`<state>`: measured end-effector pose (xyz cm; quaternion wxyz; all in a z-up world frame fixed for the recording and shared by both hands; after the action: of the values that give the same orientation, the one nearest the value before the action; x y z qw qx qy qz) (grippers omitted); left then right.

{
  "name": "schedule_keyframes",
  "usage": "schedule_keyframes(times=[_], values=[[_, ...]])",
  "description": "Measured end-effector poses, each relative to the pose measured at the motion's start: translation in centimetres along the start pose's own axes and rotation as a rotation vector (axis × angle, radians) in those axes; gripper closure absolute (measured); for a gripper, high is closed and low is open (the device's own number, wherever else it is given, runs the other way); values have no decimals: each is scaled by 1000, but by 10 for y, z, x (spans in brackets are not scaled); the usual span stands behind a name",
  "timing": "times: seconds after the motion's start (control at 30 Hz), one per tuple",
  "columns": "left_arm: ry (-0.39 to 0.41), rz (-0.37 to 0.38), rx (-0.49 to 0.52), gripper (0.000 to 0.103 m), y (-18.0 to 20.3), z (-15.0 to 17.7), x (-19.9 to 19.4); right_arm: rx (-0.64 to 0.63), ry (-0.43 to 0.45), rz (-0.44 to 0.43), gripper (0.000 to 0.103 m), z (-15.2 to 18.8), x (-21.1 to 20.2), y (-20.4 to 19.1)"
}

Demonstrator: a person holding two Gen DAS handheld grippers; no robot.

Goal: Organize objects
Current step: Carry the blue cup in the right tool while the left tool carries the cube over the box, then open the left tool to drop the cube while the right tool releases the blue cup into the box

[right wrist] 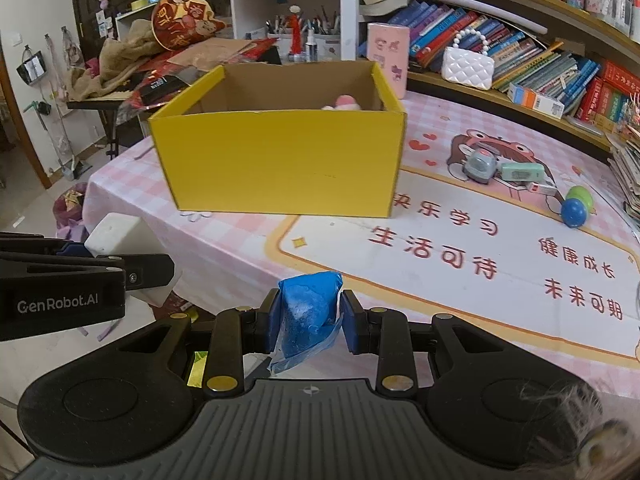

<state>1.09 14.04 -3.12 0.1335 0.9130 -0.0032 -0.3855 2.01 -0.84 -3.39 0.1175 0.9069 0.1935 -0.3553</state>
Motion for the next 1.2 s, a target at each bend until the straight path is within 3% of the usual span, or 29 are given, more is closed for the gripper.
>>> schedule_keyframes(times=[0.43, 0.63, 1.0, 1.2], values=[[59, -19, -52, 68, -27, -7, -17, -67, 22, -14, 74, -17, -1, -27], [119, -27, -53, 68, -27, -25, -19, -80, 81, -5, 74, -34, 4, -23], [273, -38, -34, 68, -11, -103, 2, -57, 272, 13, 75, -125, 22, 19], [287, -110, -1, 68, 5, -129, 41, -96, 281, 7, 75, -163, 61, 39]])
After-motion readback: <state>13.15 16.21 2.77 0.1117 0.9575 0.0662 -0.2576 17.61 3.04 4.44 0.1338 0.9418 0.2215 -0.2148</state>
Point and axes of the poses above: each gripper's, at about its wrist camera, not at the fingertips, and x roughly the way its jaws point, y to its right, z to its underside, the point moved 1 cm from there along x, roughly the way its jaws point, and after that the axes turned 9 degrees about -x, right-handed, at the moved point
